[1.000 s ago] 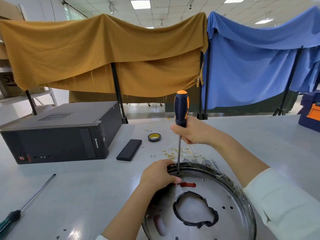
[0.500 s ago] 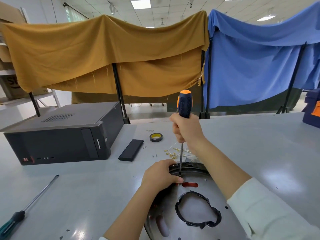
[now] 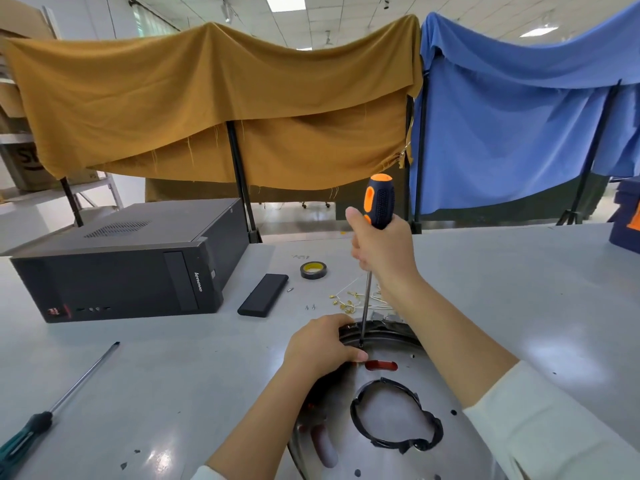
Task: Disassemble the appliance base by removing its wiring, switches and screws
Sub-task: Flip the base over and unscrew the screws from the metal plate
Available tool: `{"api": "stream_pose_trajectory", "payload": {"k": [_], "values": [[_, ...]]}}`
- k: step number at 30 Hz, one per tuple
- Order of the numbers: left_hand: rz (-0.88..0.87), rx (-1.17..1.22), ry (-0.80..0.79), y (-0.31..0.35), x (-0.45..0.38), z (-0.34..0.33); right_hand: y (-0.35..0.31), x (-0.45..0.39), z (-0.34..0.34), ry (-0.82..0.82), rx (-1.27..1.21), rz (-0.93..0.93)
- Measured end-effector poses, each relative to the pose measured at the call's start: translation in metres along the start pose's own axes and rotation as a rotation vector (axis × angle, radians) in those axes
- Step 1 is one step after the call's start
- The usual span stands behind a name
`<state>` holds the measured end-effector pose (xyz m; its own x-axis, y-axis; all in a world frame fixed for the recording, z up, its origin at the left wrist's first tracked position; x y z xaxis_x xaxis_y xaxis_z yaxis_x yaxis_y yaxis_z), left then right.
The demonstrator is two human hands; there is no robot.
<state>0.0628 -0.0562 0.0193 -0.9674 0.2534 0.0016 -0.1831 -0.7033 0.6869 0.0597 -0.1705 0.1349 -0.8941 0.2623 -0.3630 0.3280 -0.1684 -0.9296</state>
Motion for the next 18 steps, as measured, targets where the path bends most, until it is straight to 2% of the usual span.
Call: {"api": "stream_pose_trajectory", "payload": {"k": [1, 4, 5, 6, 8, 10, 12, 16, 18], "values": [[-0.002, -0.001, 0.002, 0.001, 0.000, 0.000, -0.001, -0.003, 0.000, -0.085, -0.026, -0.022], [-0.012, 0.006, 0.009, 0.001, 0.001, 0.000, -0.006, -0.009, 0.001, -0.589, -0.098, 0.002], [-0.015, 0.007, 0.011, 0.000, 0.001, 0.000, -0.007, -0.008, 0.002, -0.702, -0.112, 0.022], [-0.019, 0.008, 0.013, 0.000, 0.002, 0.000, -0.008, -0.007, 0.002, -0.736, -0.098, 0.037], [-0.021, 0.012, 0.013, 0.000, 0.001, -0.001, -0.006, -0.003, -0.002, -0.593, 0.022, 0.082], [-0.022, 0.016, 0.011, -0.001, 0.001, -0.001, -0.007, 0.005, -0.005, -0.305, 0.162, 0.167], [-0.023, 0.016, 0.008, -0.002, 0.000, -0.001, -0.005, 0.009, -0.005, -0.057, 0.187, 0.209], [-0.013, 0.011, 0.013, -0.002, 0.001, -0.001, -0.008, 0.009, -0.008, 0.049, 0.141, 0.151], [-0.015, 0.008, 0.015, -0.001, 0.001, 0.000, -0.010, 0.002, -0.006, -0.047, 0.042, 0.091]]}}
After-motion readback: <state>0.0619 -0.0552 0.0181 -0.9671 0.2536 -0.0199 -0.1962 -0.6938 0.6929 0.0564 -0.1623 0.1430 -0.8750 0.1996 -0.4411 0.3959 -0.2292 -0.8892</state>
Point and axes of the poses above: each hand's wrist, its own x-axis away from the middle knuckle, its own z-axis out of the back of the hand, y = z × x, the point moved 2 cm from there along -x, towards the middle knuckle, and after that the axes turned 12 degrees about x, right-handed, at the moved point
